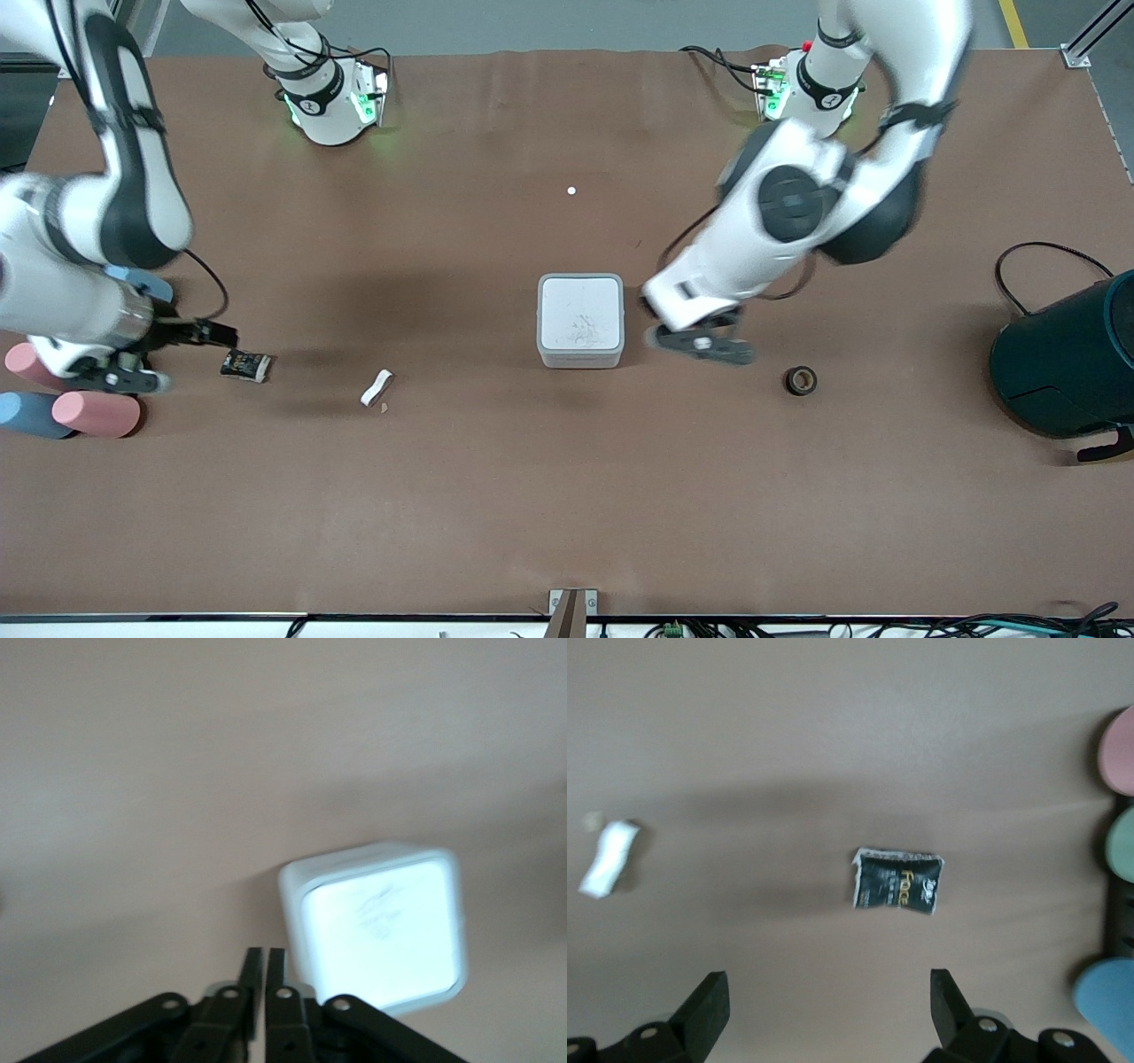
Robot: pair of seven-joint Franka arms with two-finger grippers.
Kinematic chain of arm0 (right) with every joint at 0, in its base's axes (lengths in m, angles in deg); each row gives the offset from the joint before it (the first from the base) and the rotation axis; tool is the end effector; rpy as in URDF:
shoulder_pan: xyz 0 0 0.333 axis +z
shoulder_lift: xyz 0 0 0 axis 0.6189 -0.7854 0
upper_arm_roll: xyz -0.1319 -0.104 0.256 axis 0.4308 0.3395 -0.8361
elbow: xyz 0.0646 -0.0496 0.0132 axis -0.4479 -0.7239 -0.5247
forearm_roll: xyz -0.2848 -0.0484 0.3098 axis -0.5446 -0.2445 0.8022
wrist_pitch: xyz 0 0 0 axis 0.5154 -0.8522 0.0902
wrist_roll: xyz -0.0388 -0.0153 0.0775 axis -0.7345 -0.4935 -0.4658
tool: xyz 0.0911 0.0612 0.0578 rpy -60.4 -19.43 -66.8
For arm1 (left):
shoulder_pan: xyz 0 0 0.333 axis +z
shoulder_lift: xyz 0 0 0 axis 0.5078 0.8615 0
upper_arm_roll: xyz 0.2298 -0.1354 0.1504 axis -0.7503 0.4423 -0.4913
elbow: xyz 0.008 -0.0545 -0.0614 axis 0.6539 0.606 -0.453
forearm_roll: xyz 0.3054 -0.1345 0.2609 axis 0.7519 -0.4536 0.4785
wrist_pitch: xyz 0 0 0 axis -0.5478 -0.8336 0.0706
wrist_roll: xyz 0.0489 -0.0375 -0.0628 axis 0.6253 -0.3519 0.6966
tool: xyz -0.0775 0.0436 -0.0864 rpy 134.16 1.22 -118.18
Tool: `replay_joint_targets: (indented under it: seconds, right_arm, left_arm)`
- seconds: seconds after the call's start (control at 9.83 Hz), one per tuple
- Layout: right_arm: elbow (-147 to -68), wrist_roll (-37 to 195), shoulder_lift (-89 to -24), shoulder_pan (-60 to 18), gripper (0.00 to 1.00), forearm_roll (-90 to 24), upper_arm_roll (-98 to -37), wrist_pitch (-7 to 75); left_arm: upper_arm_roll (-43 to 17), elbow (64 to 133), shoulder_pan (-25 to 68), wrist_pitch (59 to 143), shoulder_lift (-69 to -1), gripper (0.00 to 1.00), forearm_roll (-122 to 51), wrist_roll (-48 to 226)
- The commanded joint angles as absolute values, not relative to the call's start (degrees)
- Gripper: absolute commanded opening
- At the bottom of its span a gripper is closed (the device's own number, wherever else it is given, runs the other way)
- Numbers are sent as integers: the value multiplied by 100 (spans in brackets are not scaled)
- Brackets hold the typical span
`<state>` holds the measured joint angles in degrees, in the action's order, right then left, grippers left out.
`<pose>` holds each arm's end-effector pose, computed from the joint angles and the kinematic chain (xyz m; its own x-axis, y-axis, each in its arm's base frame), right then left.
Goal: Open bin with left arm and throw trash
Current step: 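Flip open the bin lid with the left gripper while the right gripper grasps the pack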
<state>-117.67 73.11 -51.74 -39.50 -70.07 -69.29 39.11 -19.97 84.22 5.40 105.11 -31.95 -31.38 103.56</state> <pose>0.6259 -0.0542 0.2772 0.9882 -0.0988 -0.1170 -0.0971 -0.9951 0.0203 0.5995 -0.4246 0.3641 0.9793 -0.1957 0.0525 -0.2023 -0.9576 0.2050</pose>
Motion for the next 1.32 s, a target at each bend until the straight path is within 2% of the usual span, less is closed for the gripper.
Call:
replay_joint_targets:
  seconds: [0.0, 0.2, 0.61, 0.71, 0.81, 0.92, 1.02, 1.12, 1.22]
  right_arm:
    - [-12455, 7316, -5101, -4289, 100, -6941, -6981, 4491]
    - [-12465, 7307, -5635, -4378, 100, -6924, -6990, 5077]
    - [-12456, 7307, -6269, -4386, 100, -6924, -6990, 5844]
    - [-12456, 7307, -6358, -4369, 100, -6924, -6990, 5924]
    - [-12447, 7316, -6367, -4369, 100, -6924, -6990, 5925]
    - [-12439, 7316, -6367, -4360, 89, -6924, -6990, 5899]
    - [-12421, 7316, -6367, -4351, 57, -6924, -6990, 5864]
    - [-12404, 7298, -6367, -4351, 24, -6924, -6990, 5846]
    - [-12308, 7316, -6359, -4342, 0, -6924, -6990, 5681]
  left_arm:
    - [-2027, 8146, 128, 11257, -2527, 0, -3163, 10766]
    - [-2044, 8093, -138, 11637, -2086, 0, -3172, 11190]
    - [-2062, 8146, -209, 11674, -1917, 0, -3154, 11376]
    - [-2114, 8146, -165, 11378, -2057, 0, -3154, 11394]
    - [-2289, 8085, -43, 10348, -2450, 0, -3041, 11342]
    - [-2430, 8067, 80, 9711, -2767, 0, -2640, 11193]
    - [-2422, 8084, 455, 9426, -2918, 1, -2288, 10748]
    - [-2448, 8084, 755, 9345, -2928, 7, -2241, 10282]
    - [-2449, 8136, 1228, 9336, -2867, 29, -2223, 9668]
